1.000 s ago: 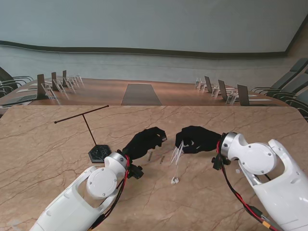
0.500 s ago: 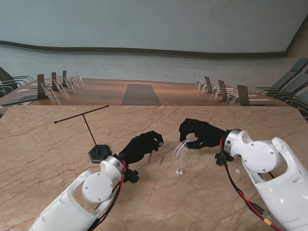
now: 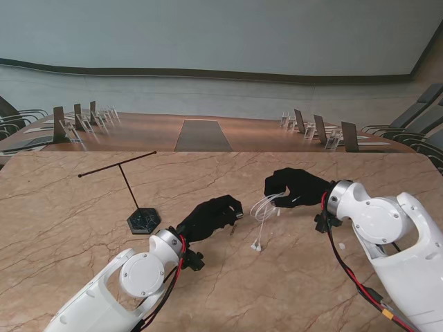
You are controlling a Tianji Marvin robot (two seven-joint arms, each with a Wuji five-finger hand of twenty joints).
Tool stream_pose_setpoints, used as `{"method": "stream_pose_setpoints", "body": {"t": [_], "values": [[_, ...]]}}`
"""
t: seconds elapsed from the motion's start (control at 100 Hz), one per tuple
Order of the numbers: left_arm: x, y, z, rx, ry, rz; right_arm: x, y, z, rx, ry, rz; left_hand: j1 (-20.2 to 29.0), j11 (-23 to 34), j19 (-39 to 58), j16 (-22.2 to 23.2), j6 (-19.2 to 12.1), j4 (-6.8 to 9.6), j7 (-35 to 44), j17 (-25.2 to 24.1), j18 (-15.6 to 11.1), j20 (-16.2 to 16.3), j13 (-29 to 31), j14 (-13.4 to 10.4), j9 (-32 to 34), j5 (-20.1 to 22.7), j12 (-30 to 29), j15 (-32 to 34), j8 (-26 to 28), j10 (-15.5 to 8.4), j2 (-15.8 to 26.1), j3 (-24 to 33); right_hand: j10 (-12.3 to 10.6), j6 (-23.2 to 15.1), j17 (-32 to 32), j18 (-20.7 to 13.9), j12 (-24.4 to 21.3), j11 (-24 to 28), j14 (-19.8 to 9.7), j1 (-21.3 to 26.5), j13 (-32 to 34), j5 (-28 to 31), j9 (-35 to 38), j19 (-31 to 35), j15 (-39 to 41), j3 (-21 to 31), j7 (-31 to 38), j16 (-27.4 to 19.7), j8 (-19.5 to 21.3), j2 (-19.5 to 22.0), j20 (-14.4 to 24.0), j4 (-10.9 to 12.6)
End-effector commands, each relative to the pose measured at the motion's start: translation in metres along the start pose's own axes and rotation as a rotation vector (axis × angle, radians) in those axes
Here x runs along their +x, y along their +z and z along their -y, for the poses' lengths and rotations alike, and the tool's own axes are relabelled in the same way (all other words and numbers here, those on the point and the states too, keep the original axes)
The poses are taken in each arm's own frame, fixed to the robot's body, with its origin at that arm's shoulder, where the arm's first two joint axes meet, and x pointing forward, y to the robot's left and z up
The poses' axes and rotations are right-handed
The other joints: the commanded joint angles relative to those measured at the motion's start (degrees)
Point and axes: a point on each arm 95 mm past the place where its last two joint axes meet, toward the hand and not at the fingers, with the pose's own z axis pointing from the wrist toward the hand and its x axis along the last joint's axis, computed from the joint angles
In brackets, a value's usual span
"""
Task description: Take the wired earphone off the rack, coil the cable and place them on the table
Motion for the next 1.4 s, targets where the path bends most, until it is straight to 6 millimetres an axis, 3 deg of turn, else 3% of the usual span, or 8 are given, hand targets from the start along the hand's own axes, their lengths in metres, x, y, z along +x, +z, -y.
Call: {"method": "stream_pose_setpoints", "body": {"t": [0.0, 0.26, 0.35, 0.42, 0.56, 0.75, 1.0, 1.39], "values": [[0.005, -0.004, -0.008, -0.019, -0.007, -0.018, 0.002, -0.001, -0.006, -0.02, -0.003, 0.007, -1.9, 2.0, 2.9, 0.8, -0.6, 0.83, 2.6, 1.1, 0.4, 2.2, 1.4, 1.8, 1.6, -1.6, 0.9, 2.0, 1.1, -1.5, 1.3, -0.7, 4.4, -6.3, 1.9, -3.1, 1.0, 2.2, 6.6, 6.7, 2.6, 1.6, 1.9, 1.6, 2.9, 3.4, 9.7, 1.4, 1.1, 5.1, 2.3, 1.6], [0.014, -0.005, -0.015, -0.064, -0.008, -0.047, 0.001, -0.005, -0.019, -0.062, -0.02, 0.029, -2.2, 1.2, 2.2, 0.2, -0.6, 0.92, 2.7, 1.3, 0.3, 1.9, 1.5, 1.8, 1.5, -1.7, 0.6, 1.4, 0.7, -1.3, 1.1, -0.7, 7.7, -6.5, 9.6, 2.0, 1.7, 2.8, 10.6, 6.6, 9.7, 1.7, 8.3, 4.1, 5.5, 3.5, 9.9, 1.9, 0.9, 4.9, 3.9, 1.9], [0.016, -0.003, -0.02, -0.089, -0.012, -0.05, 0.003, -0.007, -0.022, -0.082, -0.021, 0.027, -2.4, -2.9, -0.8, -2.6, -0.7, 1.0, 0.1, -0.7, 0.4, -1.0, -0.2, 1.4, -0.1, -2.0, -2.3, -2.9, -1.4, -0.4, 0.9, -0.6, 8.7, -6.4, 12.3, 3.8, 2.0, 2.5, 11.7, 6.6, 12.0, 2.1, 10.5, 5.0, 6.5, 3.9, 9.9, 1.5, 0.7, 4.4, 3.7, 1.9], [0.018, 0.0, -0.024, -0.109, -0.012, -0.05, 0.006, -0.008, -0.023, -0.092, -0.019, 0.026, -2.4, -6.3, -3.9, -5.6, -0.7, 1.11, -1.7, -2.8, 0.7, -5.4, -2.1, 0.6, -2.0, -2.9, -5.3, -7.3, -2.3, -0.1, 0.6, -0.4, 9.2, -6.4, 14.3, 4.9, 2.3, 2.4, 12.3, 6.6, 13.6, 2.0, 11.9, 5.6, 7.4, 3.8, 9.9, 1.5, 0.7, 4.6, 3.3, 1.8], [0.019, 0.007, -0.034, -0.151, -0.022, -0.038, 0.012, -0.01, -0.021, -0.099, -0.009, 0.024, -2.3, -9.7, -5.7, -8.5, 0.3, 1.24, -5.7, -4.9, 0.2, -9.6, -4.4, -0.3, -5.2, -4.4, -8.7, -11.4, -4.8, 0.2, 0.3, -0.3, 10.2, -6.1, 18.4, 7.5, 2.9, 2.0, 13.6, 6.4, 16.8, 2.1, 14.7, 7.0, 8.6, 3.5, 9.9, 1.2, 0.7, 5.4, 1.9, 2.6], [0.018, 0.017, -0.046, -0.199, -0.031, -0.015, 0.021, -0.011, -0.016, -0.1, 0.011, 0.005, -3.1, -11.8, -6.5, -11.0, 2.6, 1.52, -9.9, -6.1, -0.1, -12.4, -5.9, -1.1, -7.5, -5.7, -11.5, -14.5, -7.5, 0.6, 0.5, -0.1, 10.7, -5.6, 20.8, 9.0, 3.4, 1.8, 14.3, 6.4, 18.5, 2.1, 16.0, 7.9, 9.4, 3.0, 10.0, 0.7, 0.5, 5.9, 0.6, 3.3], [0.016, 0.025, -0.053, -0.235, -0.018, 0.012, 0.037, -0.01, -0.014, -0.103, 0.017, -0.034, -4.0, -16.0, -10.8, -17.0, 5.6, 1.92, -16.0, -8.1, 0.3, -18.6, -7.2, -2.3, -9.5, -6.0, -17.5, -20.8, -12.0, 1.8, 1.7, 0.1, 11.2, -5.2, 23.3, 10.2, 3.6, 1.7, 14.8, 6.5, 20.0, 2.2, 16.9, 8.7, 10.1, 2.9, 9.9, 0.3, 0.3, 5.8, -0.7, 3.7], [0.012, 0.034, -0.049, -0.203, 0.01, 0.034, 0.054, -0.011, -0.005, -0.071, 0.026, -0.073, -5.6, -19.7, -18.2, -22.5, 8.6, 1.92, -22.2, -12.1, -0.3, -23.9, -11.3, -4.1, -15.5, -12.2, -22.3, -27.4, -17.3, 2.1, 1.0, -0.1, 11.6, -4.5, 24.2, 11.2, 3.7, 1.4, 15.2, 6.6, 20.6, 2.6, 17.5, 9.1, 10.4, 2.9, 9.6, -0.3, -0.3, 5.8, -2.3, 3.8]]}}
